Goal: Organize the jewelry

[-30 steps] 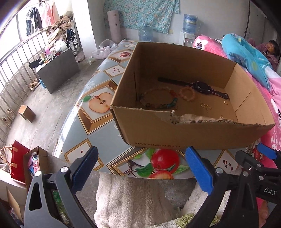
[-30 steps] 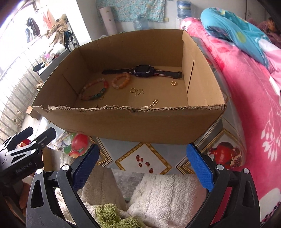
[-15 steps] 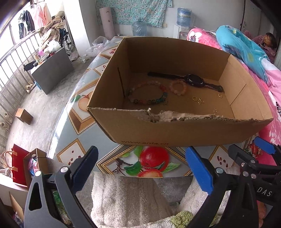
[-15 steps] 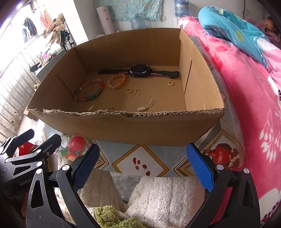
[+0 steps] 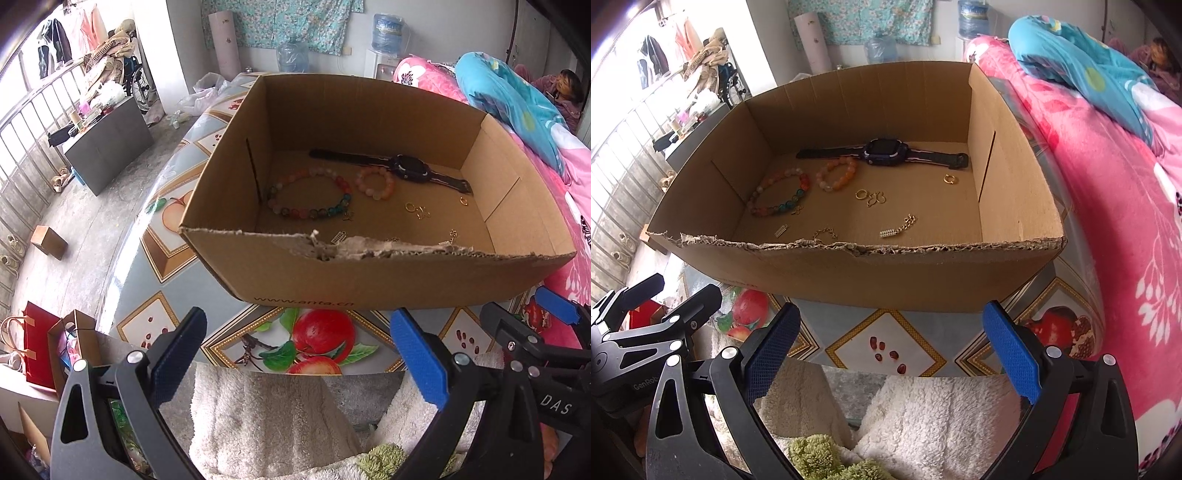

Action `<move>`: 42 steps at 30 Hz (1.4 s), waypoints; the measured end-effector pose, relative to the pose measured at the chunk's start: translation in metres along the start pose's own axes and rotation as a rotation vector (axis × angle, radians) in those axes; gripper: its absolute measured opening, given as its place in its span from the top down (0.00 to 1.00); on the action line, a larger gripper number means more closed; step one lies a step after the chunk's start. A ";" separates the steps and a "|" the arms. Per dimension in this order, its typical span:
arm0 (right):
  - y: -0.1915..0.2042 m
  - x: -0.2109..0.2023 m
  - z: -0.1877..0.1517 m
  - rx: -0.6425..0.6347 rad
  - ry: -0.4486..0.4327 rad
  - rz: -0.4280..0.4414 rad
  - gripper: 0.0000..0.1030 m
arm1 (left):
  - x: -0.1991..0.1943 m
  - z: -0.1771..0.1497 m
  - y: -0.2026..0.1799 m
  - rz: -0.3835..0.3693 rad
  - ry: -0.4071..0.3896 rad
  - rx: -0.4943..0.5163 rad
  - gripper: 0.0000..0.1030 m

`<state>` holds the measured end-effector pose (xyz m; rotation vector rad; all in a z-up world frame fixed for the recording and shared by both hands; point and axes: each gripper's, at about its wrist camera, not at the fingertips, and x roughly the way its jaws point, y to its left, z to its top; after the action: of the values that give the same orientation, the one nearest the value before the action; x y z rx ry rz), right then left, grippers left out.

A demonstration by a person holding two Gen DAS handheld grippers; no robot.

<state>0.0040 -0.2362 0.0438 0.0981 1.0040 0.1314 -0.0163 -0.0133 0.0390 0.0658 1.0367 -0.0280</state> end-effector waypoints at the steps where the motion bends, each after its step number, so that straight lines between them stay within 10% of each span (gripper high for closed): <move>1: 0.000 0.000 0.000 0.000 0.001 -0.001 0.08 | 0.000 0.000 0.000 0.000 0.000 0.000 0.05; 42: -0.001 0.003 0.001 0.002 0.006 0.002 0.08 | 0.004 0.001 0.000 -0.003 0.002 -0.006 0.05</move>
<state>0.0066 -0.2369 0.0420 0.1000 1.0098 0.1324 -0.0137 -0.0136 0.0362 0.0589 1.0385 -0.0275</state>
